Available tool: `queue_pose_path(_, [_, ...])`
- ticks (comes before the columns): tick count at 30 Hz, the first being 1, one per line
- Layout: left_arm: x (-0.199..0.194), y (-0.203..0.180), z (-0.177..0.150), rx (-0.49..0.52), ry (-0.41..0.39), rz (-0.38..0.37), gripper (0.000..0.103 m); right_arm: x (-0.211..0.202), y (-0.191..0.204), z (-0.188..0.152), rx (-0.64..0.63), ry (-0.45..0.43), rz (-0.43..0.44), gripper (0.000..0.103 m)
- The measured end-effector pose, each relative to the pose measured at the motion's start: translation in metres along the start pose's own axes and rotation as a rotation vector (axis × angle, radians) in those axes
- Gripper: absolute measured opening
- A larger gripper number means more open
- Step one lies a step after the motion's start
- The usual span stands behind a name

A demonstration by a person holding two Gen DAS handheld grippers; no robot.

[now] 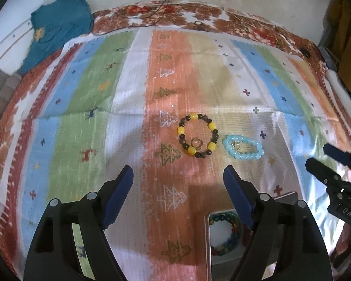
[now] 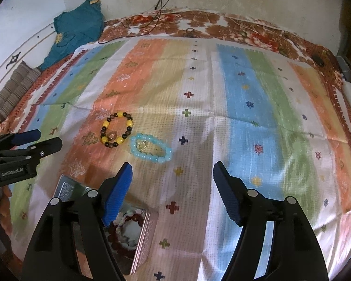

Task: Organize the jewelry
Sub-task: 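Move the left tool to the yellow-black bracelet while the right tool approaches the light-blue bracelet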

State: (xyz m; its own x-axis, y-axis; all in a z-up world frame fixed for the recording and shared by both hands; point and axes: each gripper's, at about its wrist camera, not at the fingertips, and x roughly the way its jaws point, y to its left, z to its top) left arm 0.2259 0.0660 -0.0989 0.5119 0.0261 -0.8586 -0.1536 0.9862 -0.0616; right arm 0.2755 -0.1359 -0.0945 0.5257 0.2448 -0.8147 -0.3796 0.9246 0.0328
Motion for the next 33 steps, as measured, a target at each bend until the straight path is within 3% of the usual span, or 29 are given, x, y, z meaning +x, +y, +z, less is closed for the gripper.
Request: queue_pose_path(33, [0.077, 0.011, 0.034, -0.037, 0.073, 0.003, 0.082, 0.073, 0.005, 0.018, -0.048, 0.086, -0.029, 0.072])
